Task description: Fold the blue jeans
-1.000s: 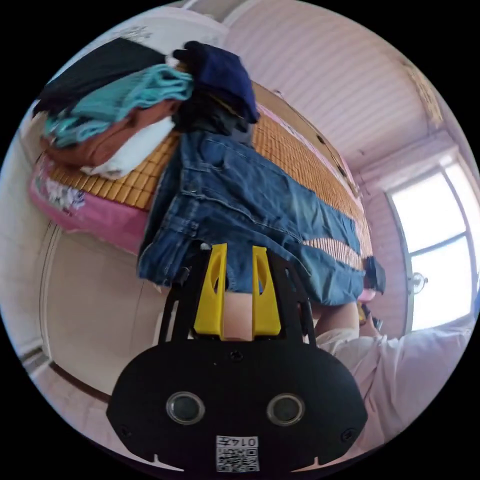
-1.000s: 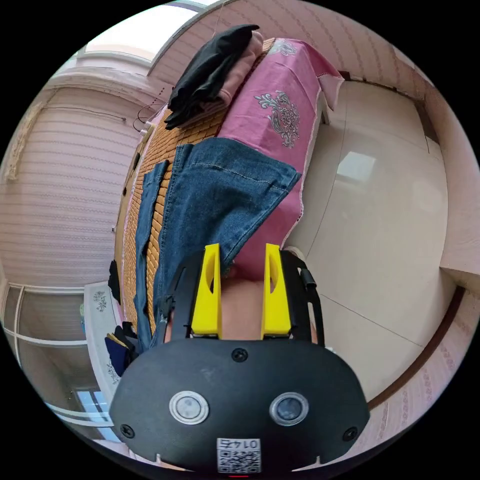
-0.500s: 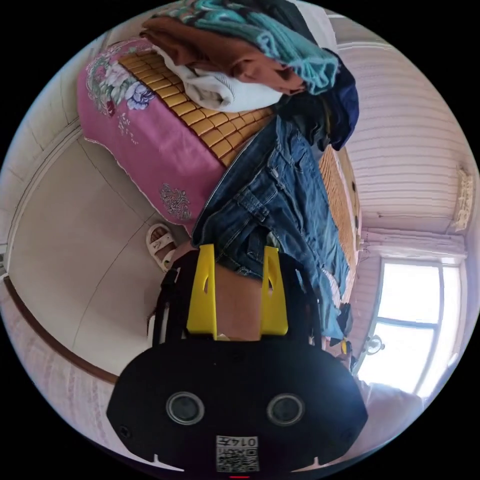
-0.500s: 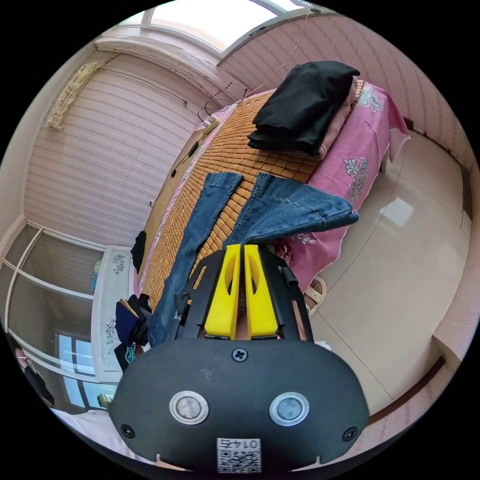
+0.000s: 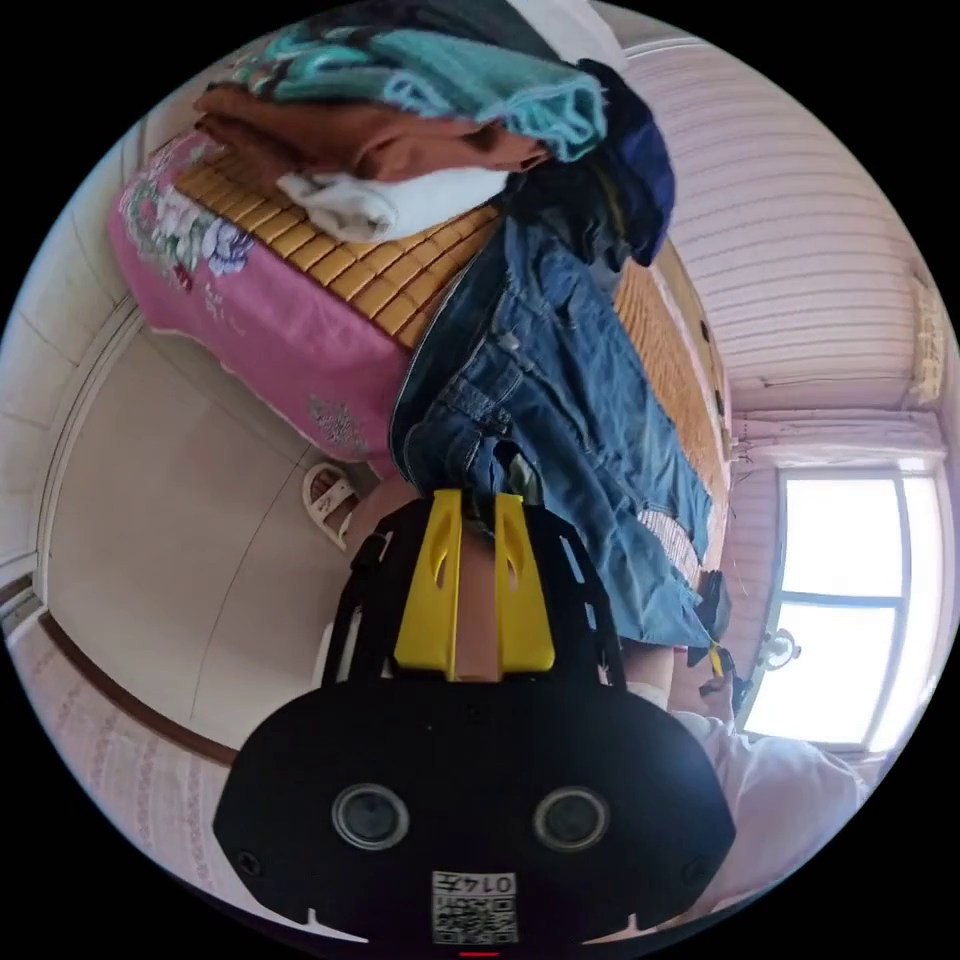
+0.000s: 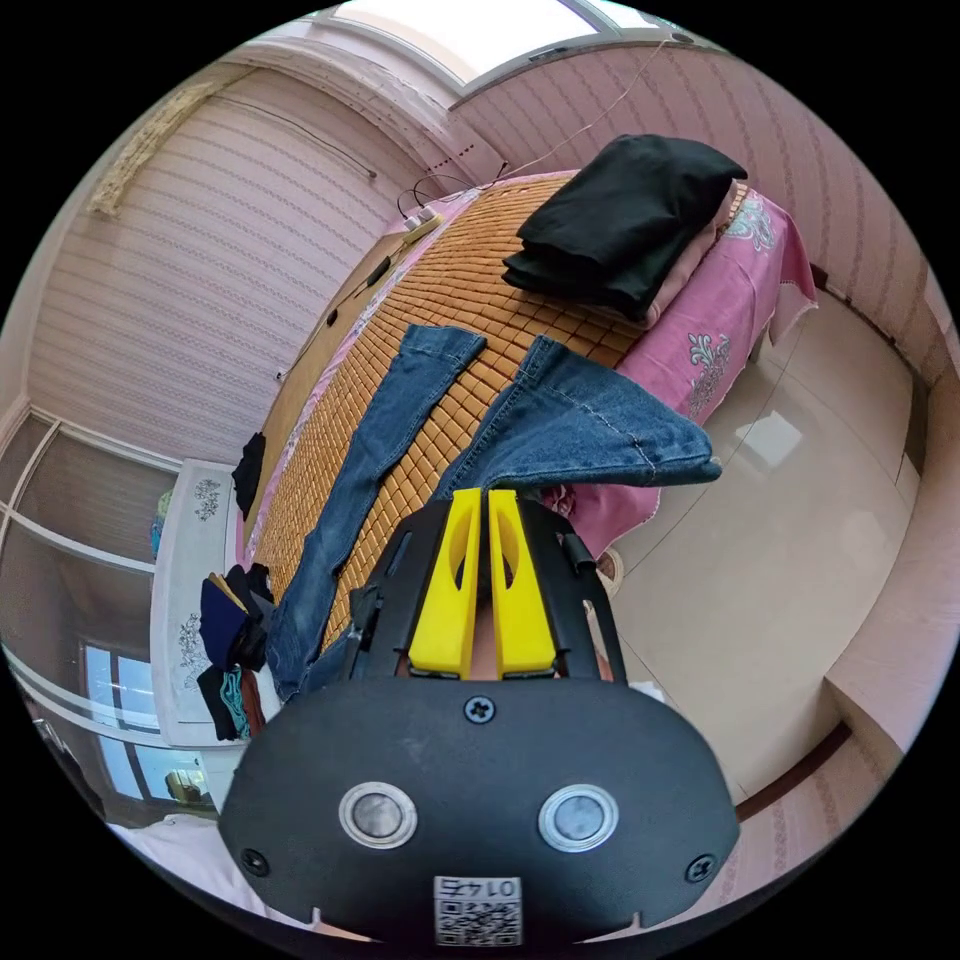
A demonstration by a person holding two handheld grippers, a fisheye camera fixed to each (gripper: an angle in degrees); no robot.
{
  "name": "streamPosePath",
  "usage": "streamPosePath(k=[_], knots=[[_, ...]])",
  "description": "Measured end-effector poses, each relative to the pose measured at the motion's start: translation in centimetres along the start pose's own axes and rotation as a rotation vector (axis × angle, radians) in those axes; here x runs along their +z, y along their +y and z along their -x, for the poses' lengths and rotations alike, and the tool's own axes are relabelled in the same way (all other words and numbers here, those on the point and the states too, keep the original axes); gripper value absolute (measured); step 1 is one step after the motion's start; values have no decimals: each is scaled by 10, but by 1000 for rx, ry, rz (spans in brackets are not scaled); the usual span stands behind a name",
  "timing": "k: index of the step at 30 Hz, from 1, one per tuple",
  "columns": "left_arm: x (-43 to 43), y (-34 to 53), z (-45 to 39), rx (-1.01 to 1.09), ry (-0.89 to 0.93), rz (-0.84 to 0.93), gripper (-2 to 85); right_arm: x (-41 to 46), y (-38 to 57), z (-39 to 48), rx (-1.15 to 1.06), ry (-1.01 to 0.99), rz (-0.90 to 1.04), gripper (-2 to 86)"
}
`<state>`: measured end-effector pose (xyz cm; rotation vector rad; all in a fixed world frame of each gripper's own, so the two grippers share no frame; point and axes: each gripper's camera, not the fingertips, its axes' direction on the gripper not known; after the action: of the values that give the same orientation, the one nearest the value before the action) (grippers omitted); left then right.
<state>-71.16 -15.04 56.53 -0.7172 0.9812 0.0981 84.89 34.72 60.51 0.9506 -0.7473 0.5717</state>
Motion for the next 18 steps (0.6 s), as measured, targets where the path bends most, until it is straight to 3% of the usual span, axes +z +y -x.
streamPosePath(k=[4,8,18], knots=[[-56,14,-5,98,-4,-141,45,0,13,-22,20,75,75,4],[-38,21,44,-21,-44,-4,43,26,34,-49,66,184,187,4],[-61,34,68,-38,117,-101,39,11,29,-68,97,50,130,3]])
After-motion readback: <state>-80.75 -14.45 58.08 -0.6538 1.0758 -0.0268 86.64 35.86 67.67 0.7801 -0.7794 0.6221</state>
